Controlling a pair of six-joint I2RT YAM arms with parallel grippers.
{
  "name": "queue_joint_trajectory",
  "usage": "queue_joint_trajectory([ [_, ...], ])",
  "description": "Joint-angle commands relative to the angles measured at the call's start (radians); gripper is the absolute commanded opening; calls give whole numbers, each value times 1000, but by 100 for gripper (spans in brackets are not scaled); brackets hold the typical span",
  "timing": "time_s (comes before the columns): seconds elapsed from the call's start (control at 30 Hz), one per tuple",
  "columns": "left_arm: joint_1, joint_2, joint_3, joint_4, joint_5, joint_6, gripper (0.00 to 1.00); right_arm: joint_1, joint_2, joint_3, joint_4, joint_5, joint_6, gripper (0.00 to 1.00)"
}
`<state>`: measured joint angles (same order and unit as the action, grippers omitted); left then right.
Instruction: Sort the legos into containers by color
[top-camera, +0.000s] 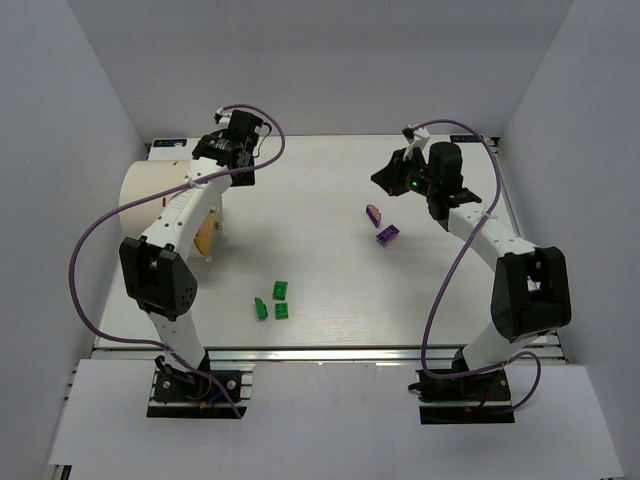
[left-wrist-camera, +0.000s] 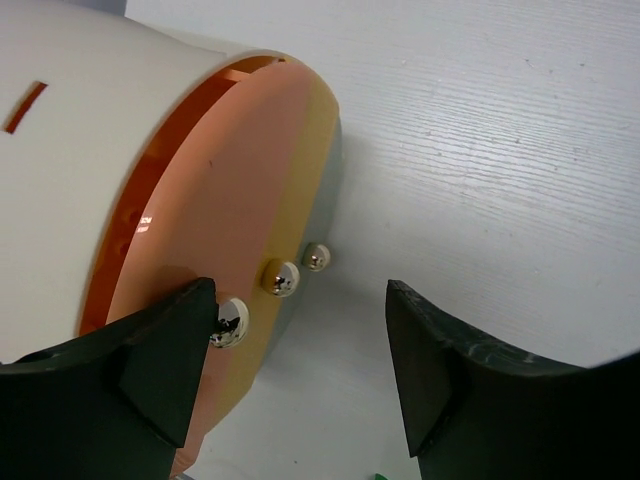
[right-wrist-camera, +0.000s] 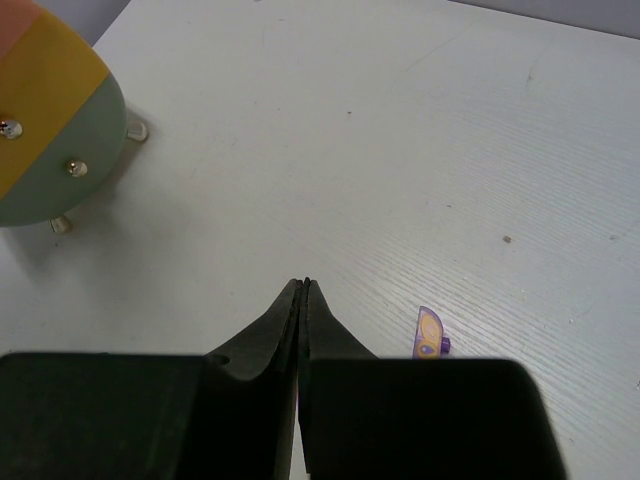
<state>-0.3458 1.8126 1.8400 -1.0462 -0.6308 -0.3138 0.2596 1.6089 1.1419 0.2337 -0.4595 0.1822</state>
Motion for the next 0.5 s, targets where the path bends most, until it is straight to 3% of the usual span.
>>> queue_joint_trajectory([
  [0.0,7,1,2,8,-75,36,79,-8,-35,-2,26,-18,13,0],
  [0.47,7,34,2,-5,-187,24,85,-16,-30,-2,26,-34,2,0],
])
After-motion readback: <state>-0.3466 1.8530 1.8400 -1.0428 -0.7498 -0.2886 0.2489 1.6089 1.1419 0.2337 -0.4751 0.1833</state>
